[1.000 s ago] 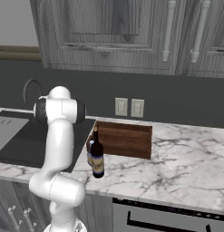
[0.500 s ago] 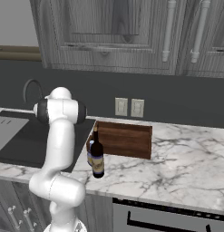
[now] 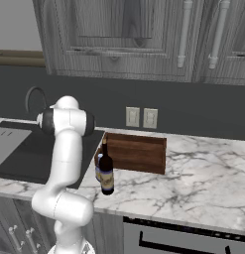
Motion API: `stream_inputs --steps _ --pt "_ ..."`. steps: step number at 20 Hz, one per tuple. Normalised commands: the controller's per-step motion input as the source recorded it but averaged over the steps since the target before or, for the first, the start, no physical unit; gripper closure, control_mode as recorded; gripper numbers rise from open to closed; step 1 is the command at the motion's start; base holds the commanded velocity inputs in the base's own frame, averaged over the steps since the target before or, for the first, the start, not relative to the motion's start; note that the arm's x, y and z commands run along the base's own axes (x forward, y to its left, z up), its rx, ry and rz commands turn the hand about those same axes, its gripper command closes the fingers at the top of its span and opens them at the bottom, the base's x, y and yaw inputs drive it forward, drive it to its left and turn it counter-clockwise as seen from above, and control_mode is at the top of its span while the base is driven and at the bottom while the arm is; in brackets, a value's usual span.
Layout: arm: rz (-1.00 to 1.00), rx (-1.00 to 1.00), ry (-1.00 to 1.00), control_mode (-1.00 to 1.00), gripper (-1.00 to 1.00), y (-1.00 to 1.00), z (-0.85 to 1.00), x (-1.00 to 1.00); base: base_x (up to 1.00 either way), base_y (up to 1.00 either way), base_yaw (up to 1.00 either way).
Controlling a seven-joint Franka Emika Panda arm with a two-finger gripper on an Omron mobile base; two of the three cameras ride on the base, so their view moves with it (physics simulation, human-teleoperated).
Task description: Pick up all produce items and place them in the sink. Turn on the sink faucet to wash them. Then turn the sink off and put them in the tray.
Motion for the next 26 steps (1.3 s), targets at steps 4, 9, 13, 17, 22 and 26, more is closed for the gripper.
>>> stream_inputs --steps 4,9,13,17,22,26 --pt "0.0 0.0 0.0 -1.0 1.0 0.13 -0.19 0.0 0.0 0.0 0.0" --pt "0.0 0.0 0.0 -1.0 1.0 0.02 -0.02 0.0 0.0 0.0 0.0" --pt "0.0 0.0 0.0 -1.0 1.0 0.0 0.0 0.0 0.0 0.0 0.0" --pt "0.0 0.0 0.0 -1.0 1.0 0.0 0.0 0.0 0.0 0.0 0.0" --pt "0.0 0.0 0.0 -1.0 1.0 0.0 -0.02 0.0 0.0 0.0 0.0" --pt "0.0 0.0 0.0 -1.0 1.0 0.0 0.0 0.0 0.0 0.0 0.0"
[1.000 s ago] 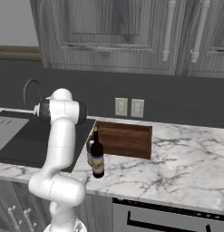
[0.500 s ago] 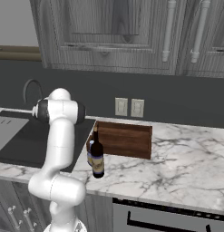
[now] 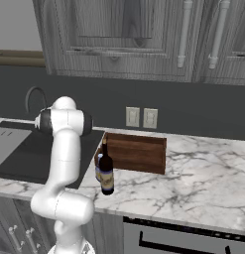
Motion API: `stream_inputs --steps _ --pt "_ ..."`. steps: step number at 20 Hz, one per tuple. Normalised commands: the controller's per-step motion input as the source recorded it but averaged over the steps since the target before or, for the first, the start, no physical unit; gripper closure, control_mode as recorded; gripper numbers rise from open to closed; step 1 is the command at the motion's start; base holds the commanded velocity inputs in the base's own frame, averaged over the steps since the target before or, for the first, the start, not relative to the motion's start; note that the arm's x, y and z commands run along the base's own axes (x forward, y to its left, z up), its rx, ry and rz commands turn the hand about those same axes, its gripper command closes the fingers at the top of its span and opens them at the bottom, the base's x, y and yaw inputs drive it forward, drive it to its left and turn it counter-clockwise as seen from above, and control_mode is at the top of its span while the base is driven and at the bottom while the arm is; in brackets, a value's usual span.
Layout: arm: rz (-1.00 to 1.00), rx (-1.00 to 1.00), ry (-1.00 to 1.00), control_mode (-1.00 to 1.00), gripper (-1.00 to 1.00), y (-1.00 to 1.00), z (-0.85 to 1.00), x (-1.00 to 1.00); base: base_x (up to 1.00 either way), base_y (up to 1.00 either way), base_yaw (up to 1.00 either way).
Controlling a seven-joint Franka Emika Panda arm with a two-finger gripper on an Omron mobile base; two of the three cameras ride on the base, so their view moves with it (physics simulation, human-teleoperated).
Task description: Pick up all produce items and place them in the sink. Turn on the sink faucet to wash them. Then turn the sink off and put them in the tray.
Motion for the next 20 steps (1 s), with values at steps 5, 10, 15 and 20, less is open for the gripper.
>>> stream_inputs --steps 5,10,15,20 --pt "0.0 0.0 0.0 -1.0 1.0 0.0 -0.01 0.0 0.0 0.0 0.0" --pt "0.0 0.0 0.07 -1.0 1.0 -0.04 -0.05 0.0 0.0 0.0 0.0" --pt "-0.02 0.06 0.12 -1.0 1.0 -0.3 -0.09 0.0 0.0 0.0 0.0" --pt "-0.01 0.09 0.03 -1.0 1.0 -0.45 -0.13 -0.02 0.0 0.0 0.0"
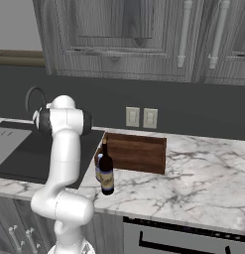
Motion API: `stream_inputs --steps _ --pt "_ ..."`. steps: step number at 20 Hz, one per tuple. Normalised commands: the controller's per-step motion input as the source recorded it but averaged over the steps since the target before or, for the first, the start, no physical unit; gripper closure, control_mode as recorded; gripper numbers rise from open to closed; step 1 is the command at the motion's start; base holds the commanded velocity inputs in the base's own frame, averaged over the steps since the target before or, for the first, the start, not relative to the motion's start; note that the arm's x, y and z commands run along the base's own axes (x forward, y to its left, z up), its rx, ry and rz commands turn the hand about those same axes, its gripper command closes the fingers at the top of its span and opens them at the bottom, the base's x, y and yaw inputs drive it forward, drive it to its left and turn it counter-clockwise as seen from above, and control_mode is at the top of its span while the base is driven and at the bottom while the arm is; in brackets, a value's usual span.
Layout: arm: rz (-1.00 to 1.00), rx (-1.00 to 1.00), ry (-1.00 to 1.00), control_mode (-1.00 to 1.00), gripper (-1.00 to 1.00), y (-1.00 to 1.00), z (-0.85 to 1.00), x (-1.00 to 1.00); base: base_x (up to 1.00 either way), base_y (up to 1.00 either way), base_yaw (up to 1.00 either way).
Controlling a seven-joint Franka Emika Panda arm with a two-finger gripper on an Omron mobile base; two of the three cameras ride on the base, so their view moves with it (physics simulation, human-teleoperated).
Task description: Pick up all produce items and place them in the sink. Turn on the sink faucet to wash them. Then turn the sink off and put them in the tray.
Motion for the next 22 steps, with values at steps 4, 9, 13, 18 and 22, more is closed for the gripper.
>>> stream_inputs --steps 4,9,13,18,22 --pt "-0.05 0.02 0.0 -1.0 1.0 -0.5 -0.16 -0.06 0.0 0.0 0.0" --pt "-0.06 0.03 0.0 -1.0 1.0 -0.59 -0.19 -0.08 0.0 0.0 0.0" --pt "-0.06 0.03 0.0 -1.0 1.0 -0.61 -0.21 -0.08 0.0 0.0 0.0" --pt "-0.01 0.0 0.0 -1.0 1.0 -0.24 -0.07 0.01 0.0 0.0 0.0" --pt "0.0 0.0 -0.02 -1.0 1.0 -0.07 0.0 0.06 0.0 0.0 0.0"
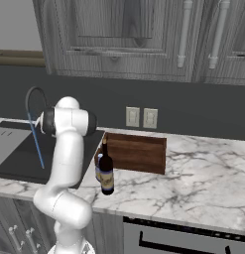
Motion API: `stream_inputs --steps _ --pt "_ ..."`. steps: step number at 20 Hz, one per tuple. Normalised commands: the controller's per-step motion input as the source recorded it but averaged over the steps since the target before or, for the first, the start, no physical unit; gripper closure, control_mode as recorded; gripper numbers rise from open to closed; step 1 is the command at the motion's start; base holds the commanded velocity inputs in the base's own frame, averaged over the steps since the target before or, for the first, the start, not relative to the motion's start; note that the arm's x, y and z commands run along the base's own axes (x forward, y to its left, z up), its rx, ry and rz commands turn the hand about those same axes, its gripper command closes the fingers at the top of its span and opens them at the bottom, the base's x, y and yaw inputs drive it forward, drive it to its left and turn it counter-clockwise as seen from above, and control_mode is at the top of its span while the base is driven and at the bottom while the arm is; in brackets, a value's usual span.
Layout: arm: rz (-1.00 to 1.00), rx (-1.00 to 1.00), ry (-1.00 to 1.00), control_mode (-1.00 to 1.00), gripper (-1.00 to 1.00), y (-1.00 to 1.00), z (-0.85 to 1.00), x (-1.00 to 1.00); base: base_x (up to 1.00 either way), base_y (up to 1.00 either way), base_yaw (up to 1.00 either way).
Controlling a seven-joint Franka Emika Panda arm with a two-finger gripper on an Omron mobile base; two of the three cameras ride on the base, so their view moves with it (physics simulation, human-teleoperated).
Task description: Pick up all produce items and place them in the sink. Turn on the sink faucet to wash them. Then turn the sink off and put them in the tray.
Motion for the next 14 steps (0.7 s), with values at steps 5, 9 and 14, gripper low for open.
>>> stream_inputs --steps 5,9,14 --pt "0.0 0.0 -0.03 -1.0 1.0 0.0 0.02 0.05 0.0 0.0 0.0" --pt "0.0 -0.01 0.0 -1.0 1.0 0.06 0.09 0.1 0.0 0.0 0.0" --pt "0.0 -0.09 0.0 -1.0 1.0 0.5 0.18 0.14 0.0 0.0 0.0"
